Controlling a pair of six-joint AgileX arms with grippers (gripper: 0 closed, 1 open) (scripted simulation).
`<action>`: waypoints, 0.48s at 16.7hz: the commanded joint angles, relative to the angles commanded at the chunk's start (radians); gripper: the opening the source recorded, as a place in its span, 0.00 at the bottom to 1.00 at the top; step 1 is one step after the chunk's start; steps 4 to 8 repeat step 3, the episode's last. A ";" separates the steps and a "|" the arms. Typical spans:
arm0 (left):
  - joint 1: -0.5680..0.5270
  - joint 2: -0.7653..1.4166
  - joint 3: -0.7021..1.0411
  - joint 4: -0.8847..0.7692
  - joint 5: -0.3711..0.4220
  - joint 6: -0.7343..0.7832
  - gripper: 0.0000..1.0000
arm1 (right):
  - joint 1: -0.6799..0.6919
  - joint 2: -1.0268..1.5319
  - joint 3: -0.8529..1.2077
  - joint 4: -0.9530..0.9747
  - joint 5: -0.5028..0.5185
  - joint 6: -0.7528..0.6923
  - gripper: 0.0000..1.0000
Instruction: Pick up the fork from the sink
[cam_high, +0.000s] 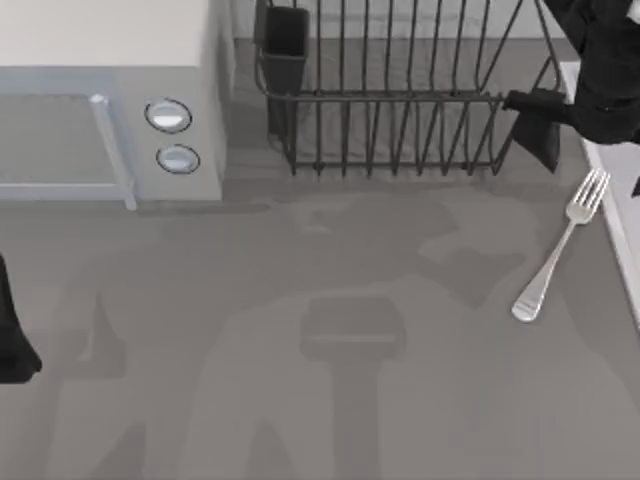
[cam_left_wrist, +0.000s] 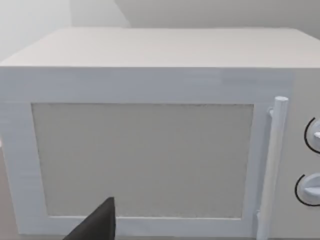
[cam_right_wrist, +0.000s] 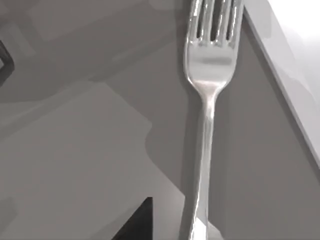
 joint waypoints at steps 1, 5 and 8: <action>0.000 0.000 0.000 0.000 0.000 0.000 1.00 | 0.000 0.000 0.000 0.000 0.000 0.000 1.00; 0.000 0.000 0.000 0.000 0.000 0.000 1.00 | 0.000 0.000 0.000 0.000 0.000 0.000 1.00; 0.000 0.000 0.000 0.000 0.000 0.000 1.00 | 0.000 0.000 0.000 0.000 0.000 0.000 1.00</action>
